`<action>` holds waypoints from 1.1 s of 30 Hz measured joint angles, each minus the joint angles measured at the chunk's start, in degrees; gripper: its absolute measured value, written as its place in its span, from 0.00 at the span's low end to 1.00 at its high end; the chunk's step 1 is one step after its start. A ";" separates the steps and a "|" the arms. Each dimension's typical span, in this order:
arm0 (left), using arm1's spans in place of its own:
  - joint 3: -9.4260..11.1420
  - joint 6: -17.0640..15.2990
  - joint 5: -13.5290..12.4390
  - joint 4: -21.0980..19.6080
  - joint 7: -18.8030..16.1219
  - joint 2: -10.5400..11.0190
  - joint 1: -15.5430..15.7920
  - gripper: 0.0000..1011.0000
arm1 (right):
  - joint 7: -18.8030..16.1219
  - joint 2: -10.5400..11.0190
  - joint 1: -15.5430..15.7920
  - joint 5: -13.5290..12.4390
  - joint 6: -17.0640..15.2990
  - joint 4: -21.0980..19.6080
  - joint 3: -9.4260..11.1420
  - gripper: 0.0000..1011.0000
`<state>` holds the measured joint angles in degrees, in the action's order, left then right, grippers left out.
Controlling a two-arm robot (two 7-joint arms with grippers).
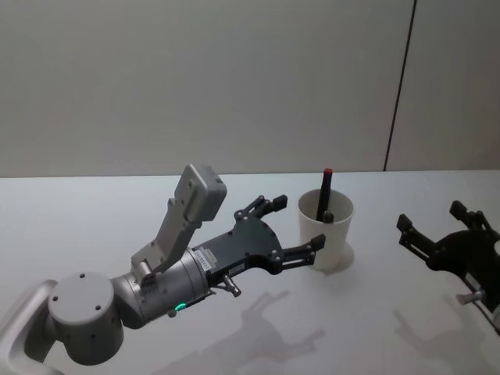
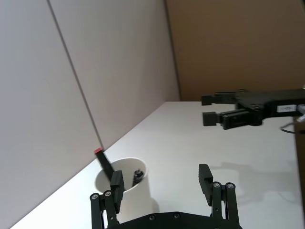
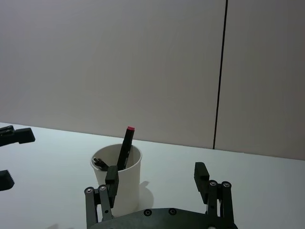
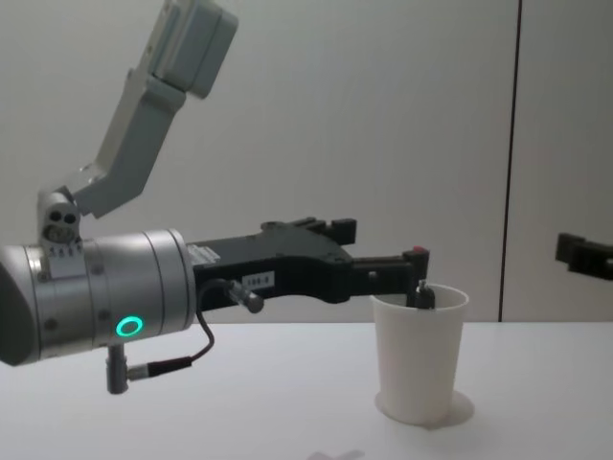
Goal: Place the pen into the pen holder.
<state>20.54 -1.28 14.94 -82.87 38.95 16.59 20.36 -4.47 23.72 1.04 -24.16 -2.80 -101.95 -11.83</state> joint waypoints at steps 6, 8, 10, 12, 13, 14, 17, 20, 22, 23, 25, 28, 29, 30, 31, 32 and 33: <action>0.67 0.06 -0.43 -1.28 -4.67 0.66 -0.82 0.99 | 0.38 -2.42 -0.12 4.29 0.48 0.43 -0.61 0.99; 0.92 0.08 -0.58 -1.75 -6.44 0.91 -1.16 0.99 | 0.49 -3.20 -0.15 5.57 0.62 0.56 -0.81 0.99; 1.06 0.09 -0.66 -2.02 -7.45 1.06 -1.34 0.99 | 0.56 -3.60 -0.16 6.28 0.71 0.63 -0.93 0.99; 1.32 0.11 -0.83 -2.50 -9.28 1.31 -1.66 0.99 | 0.62 -4.00 -0.18 7.02 0.78 0.69 -1.02 0.99; 1.40 0.12 -0.89 -2.65 -9.85 1.38 -1.74 0.99 | 0.65 -4.17 -0.19 7.32 0.81 0.73 -1.07 0.99; 1.58 0.13 -0.98 -2.97 -10.98 1.55 -1.94 0.99 | 0.67 -4.23 -0.19 7.44 0.81 0.74 -1.09 0.99; 1.92 0.16 -1.19 -3.58 -13.20 1.85 -2.33 0.99 | 0.69 -4.34 -0.20 7.62 0.84 0.76 -1.12 0.99; 2.18 0.18 -1.34 -4.03 -14.94 2.10 -2.65 0.99 | 0.69 -4.36 -0.21 7.66 0.85 0.76 -1.12 0.99; 2.41 0.20 -1.47 -4.45 -16.57 2.32 -2.96 0.99 | 0.69 -4.37 -0.21 7.67 0.85 0.76 -1.12 0.99; 2.59 0.22 -1.60 -4.78 -17.75 2.50 -3.18 0.99 | 0.69 -4.38 -0.21 7.68 0.85 0.76 -1.12 0.99; 2.75 0.23 -1.70 -5.08 -18.91 2.65 -3.39 0.99 | 0.69 -4.39 -0.21 7.69 0.85 0.76 -1.12 0.99; 3.06 0.26 -1.88 -5.70 -21.10 2.97 -3.77 0.99 | 0.69 -4.39 -0.21 7.70 0.85 0.76 -1.12 0.99; 3.14 0.27 -1.94 -5.86 -21.70 3.04 -3.87 0.99 | 0.69 -4.39 -0.21 7.70 0.85 0.76 -1.11 0.99; 3.30 0.28 -2.07 -6.16 -22.88 3.20 -4.06 0.99 | 0.69 -4.39 -0.21 7.70 0.85 0.76 -1.11 0.99; 3.39 0.29 -2.13 -6.32 -23.41 3.29 -4.17 0.99 | 0.69 -4.39 -0.21 7.70 0.85 0.76 -1.11 0.99; 3.47 0.29 -2.18 -6.47 -23.99 3.37 -4.28 0.99 | 0.69 -4.39 -0.21 7.70 0.85 0.75 -1.11 0.99; 3.63 0.30 -2.27 -6.77 -25.15 3.53 -4.48 0.99 | 0.68 -4.39 -0.21 7.70 0.85 0.75 -1.11 0.99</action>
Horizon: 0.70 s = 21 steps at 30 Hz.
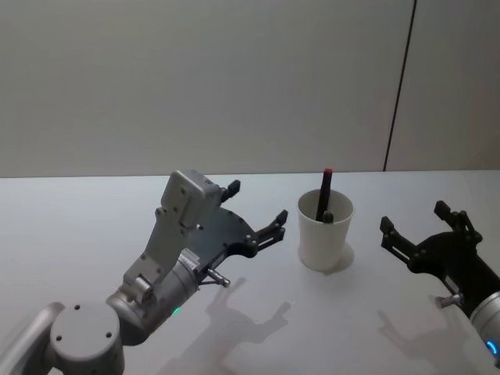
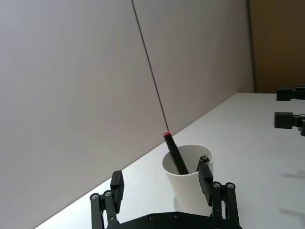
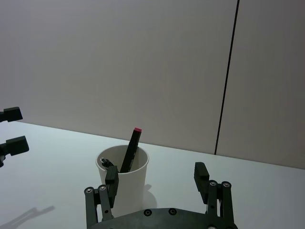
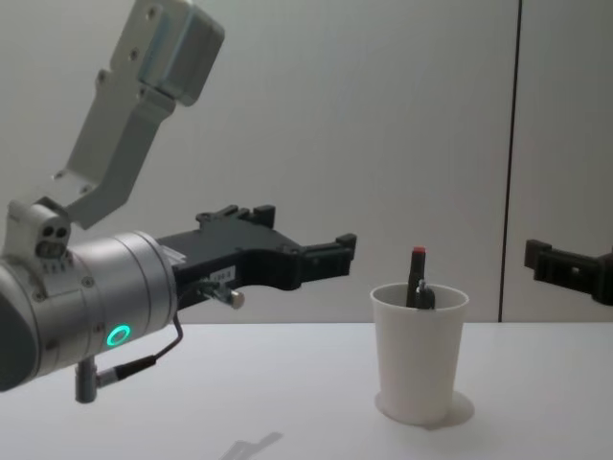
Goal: Place the pen into the pen holder.
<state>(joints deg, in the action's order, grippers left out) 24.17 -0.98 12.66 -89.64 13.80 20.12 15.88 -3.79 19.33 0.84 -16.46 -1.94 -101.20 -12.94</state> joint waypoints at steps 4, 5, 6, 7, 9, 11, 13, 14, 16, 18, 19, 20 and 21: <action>0.42 0.03 -0.28 -0.76 -2.81 0.39 -0.51 0.99 | -0.01 0.00 0.00 0.00 0.00 -0.01 0.00 0.99; 0.50 0.04 -0.33 -0.92 -3.37 0.47 -0.61 0.99 | -0.01 0.00 0.00 0.00 0.00 -0.01 0.00 0.99; 0.66 0.05 -0.45 -1.22 -4.56 0.63 -0.81 0.99 | -0.01 0.00 0.00 0.00 0.00 -0.02 0.00 0.99; 0.75 0.06 -0.49 -1.39 -5.13 0.71 -0.92 0.99 | -0.02 0.00 0.00 0.00 0.00 -0.02 0.00 0.99; 0.98 0.08 -0.65 -1.80 -6.77 0.94 -1.17 0.99 | -0.03 0.00 0.00 0.00 -0.01 -0.03 0.00 0.99; 1.14 0.09 -0.75 -2.11 -7.91 1.11 -1.38 0.99 | -0.03 0.00 0.00 0.00 0.00 -0.03 0.00 0.99; 1.38 0.12 -0.90 -2.56 -9.53 1.32 -1.67 0.99 | -0.03 0.00 0.00 0.00 0.00 -0.04 0.00 0.99; 1.44 0.13 -0.94 -2.70 -10.00 1.40 -1.76 0.99 | -0.03 0.00 0.00 0.00 -0.01 -0.04 0.00 0.99; 1.63 0.15 -1.05 -3.04 -11.24 1.56 -2.00 0.99 | -0.04 0.01 0.00 0.00 -0.01 -0.04 0.00 0.99; 1.72 0.17 -1.12 -3.23 -11.91 1.65 -2.11 0.99 | -0.04 0.01 0.01 0.00 -0.01 -0.04 0.00 0.99; 1.79 0.18 -1.16 -3.37 -12.38 1.72 -2.21 0.99 | -0.04 0.00 0.01 0.00 -0.01 -0.04 0.00 0.99; 1.81 0.18 -1.17 -3.42 -12.60 1.75 -2.24 0.99 | -0.04 0.00 0.01 0.00 -0.01 -0.04 0.00 0.99; 1.83 0.18 -1.19 -3.47 -12.76 1.77 -2.26 0.99 | -0.04 0.00 0.00 0.00 0.00 -0.03 0.00 0.99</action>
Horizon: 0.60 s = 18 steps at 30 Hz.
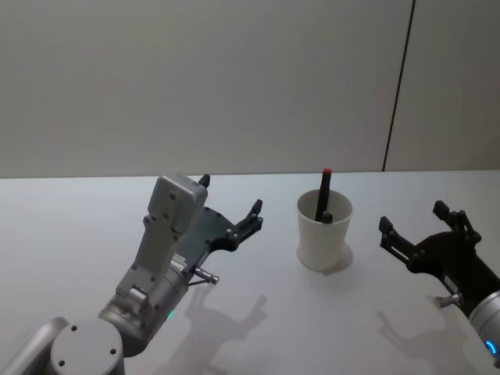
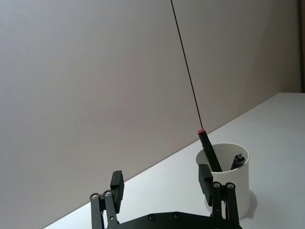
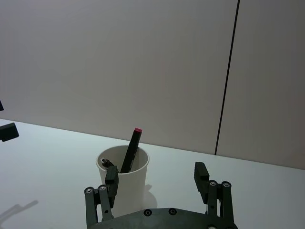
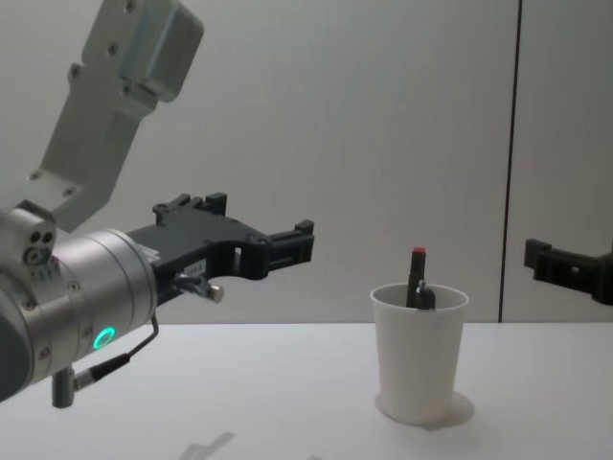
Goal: Place the pen into the pen holder.
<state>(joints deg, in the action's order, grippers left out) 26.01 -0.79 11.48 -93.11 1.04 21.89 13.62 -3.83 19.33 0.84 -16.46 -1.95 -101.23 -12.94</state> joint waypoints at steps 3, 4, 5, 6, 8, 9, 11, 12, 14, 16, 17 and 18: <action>0.05 0.00 -0.03 -0.09 -0.33 0.03 -0.06 0.99 | 0.00 0.00 0.00 0.00 0.00 0.00 0.00 0.99; 0.06 0.00 -0.04 -0.10 -0.37 0.04 -0.06 0.99 | 0.00 0.00 0.00 0.00 0.00 0.00 0.00 0.99; 0.06 0.00 -0.04 -0.10 -0.37 0.04 -0.06 0.99 | 0.00 0.00 0.00 0.00 0.00 0.00 0.00 0.99; 0.06 0.00 -0.04 -0.10 -0.38 0.04 -0.06 0.99 | 0.00 0.00 0.00 0.00 0.00 0.00 0.00 0.99; 0.06 0.00 -0.04 -0.10 -0.39 0.04 -0.06 0.99 | 0.00 0.00 0.00 0.00 0.00 0.00 0.00 0.99; 0.06 0.00 -0.04 -0.10 -0.40 0.04 -0.06 0.99 | 0.00 0.00 0.00 0.00 0.00 0.00 0.00 0.99; 0.06 0.00 -0.04 -0.10 -0.41 0.04 -0.06 0.99 | 0.00 0.00 0.00 0.00 0.00 0.00 0.00 0.99; 0.05 0.00 -0.04 -0.10 -0.42 0.03 -0.06 0.99 | 0.00 0.00 0.00 0.00 0.00 0.00 0.00 0.99; 0.06 0.00 -0.04 -0.10 -0.42 0.02 -0.06 0.99 | 0.00 0.00 0.00 0.00 0.00 0.00 0.00 0.99; 0.05 0.00 -0.03 -0.10 -0.41 0.02 -0.05 0.99 | 0.00 0.00 0.00 0.00 0.00 0.00 0.00 0.99; 0.05 0.00 -0.03 -0.10 -0.41 0.02 -0.05 0.99 | 0.00 0.00 0.00 0.00 0.00 0.00 0.00 0.99; 0.04 0.00 -0.03 -0.10 -0.42 0.01 -0.04 0.99 | 0.00 0.00 0.00 0.00 0.00 0.00 0.00 0.99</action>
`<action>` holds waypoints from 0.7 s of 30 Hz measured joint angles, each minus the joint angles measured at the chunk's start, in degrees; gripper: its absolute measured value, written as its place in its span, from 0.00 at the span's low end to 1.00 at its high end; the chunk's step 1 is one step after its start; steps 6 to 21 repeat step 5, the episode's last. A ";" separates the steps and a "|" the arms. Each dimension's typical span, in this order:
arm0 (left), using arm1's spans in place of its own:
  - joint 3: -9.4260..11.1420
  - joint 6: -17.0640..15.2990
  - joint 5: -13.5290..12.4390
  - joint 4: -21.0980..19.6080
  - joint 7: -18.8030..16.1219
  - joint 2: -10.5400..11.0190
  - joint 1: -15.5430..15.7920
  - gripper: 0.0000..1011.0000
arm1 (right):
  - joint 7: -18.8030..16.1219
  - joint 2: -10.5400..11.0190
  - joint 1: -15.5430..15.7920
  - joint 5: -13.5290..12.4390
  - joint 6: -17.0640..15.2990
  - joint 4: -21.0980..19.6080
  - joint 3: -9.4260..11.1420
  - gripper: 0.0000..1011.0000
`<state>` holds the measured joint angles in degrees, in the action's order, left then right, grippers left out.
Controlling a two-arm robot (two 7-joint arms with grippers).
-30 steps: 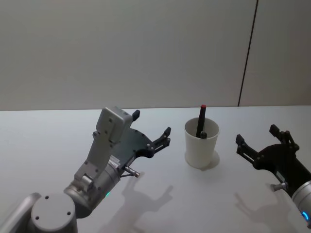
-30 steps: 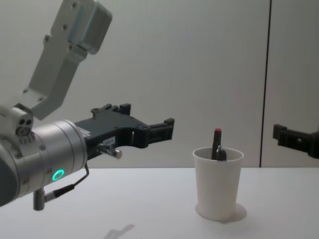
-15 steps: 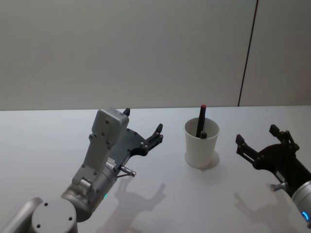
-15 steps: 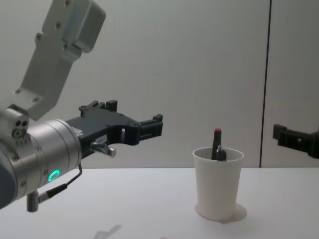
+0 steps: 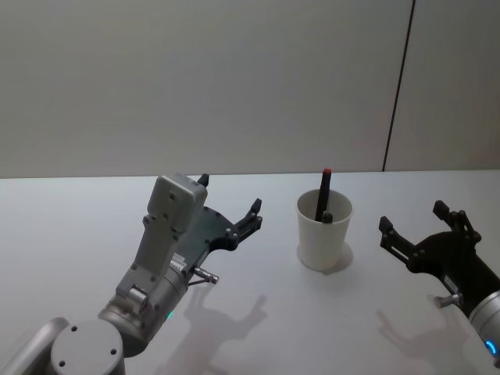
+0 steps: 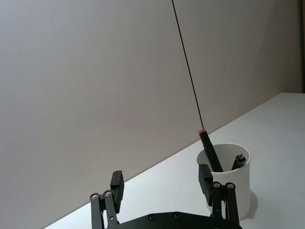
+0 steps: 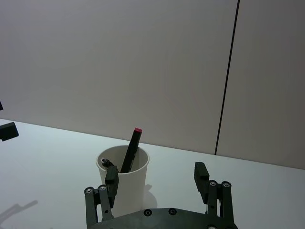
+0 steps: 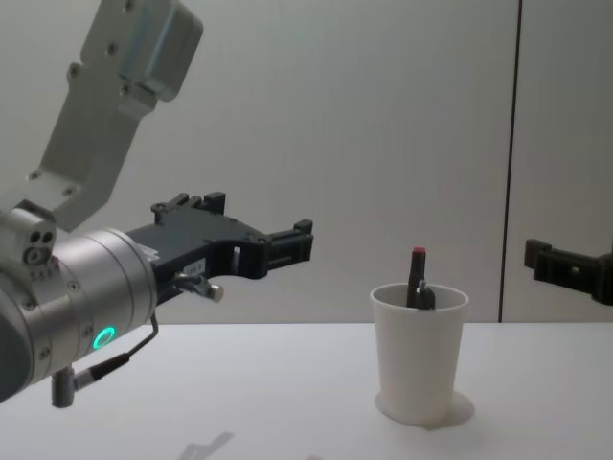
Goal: Place the pen into the pen holder.
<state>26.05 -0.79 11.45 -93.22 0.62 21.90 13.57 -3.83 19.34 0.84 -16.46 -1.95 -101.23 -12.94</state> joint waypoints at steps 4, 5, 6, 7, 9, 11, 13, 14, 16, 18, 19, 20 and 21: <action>-0.01 0.00 0.01 0.00 0.00 -0.01 0.01 0.99 | 0.00 0.00 0.00 0.00 0.00 0.00 0.00 0.99; -0.02 0.00 0.02 0.00 0.00 -0.01 0.01 0.99 | 0.00 0.00 0.00 0.00 0.00 0.00 0.00 0.99; -0.02 0.00 0.02 0.00 0.00 -0.01 0.01 0.99 | 0.00 0.00 0.00 0.00 0.00 0.00 0.00 0.99; -0.02 0.00 0.02 0.00 0.00 -0.01 0.01 0.99 | 0.00 0.00 0.00 0.00 0.00 0.00 0.00 0.99; -0.02 0.00 0.02 0.00 0.00 -0.01 0.01 0.99 | 0.00 0.00 0.00 0.00 0.00 0.00 0.00 0.99; -0.02 0.00 0.02 0.00 0.00 -0.01 0.01 0.99 | 0.00 0.00 0.00 0.00 0.00 0.00 0.00 0.99; -0.02 0.00 0.02 0.00 0.00 -0.01 0.01 0.99 | 0.00 0.00 0.00 0.00 0.00 0.00 0.00 0.99; -0.02 0.00 0.02 0.00 0.00 -0.01 0.01 0.99 | 0.00 0.00 0.00 0.00 0.00 0.00 0.00 0.99; -0.02 0.00 0.02 0.00 0.00 -0.01 0.01 0.99 | 0.00 0.00 0.00 0.00 0.00 0.00 0.00 0.99; -0.02 0.00 0.02 0.00 0.00 -0.01 0.01 0.99 | 0.00 0.00 0.00 0.00 0.00 0.00 0.00 0.99; -0.02 0.00 0.02 0.00 0.00 -0.01 0.01 0.99 | 0.00 0.00 0.00 0.00 0.00 0.00 0.00 0.99; -0.02 0.00 0.02 0.00 0.00 -0.01 0.01 0.99 | 0.00 0.00 0.00 0.00 0.00 0.00 0.00 0.99; -0.02 0.00 0.02 0.00 0.00 -0.01 0.01 0.99 | 0.00 0.00 0.00 0.00 0.00 0.00 0.00 0.99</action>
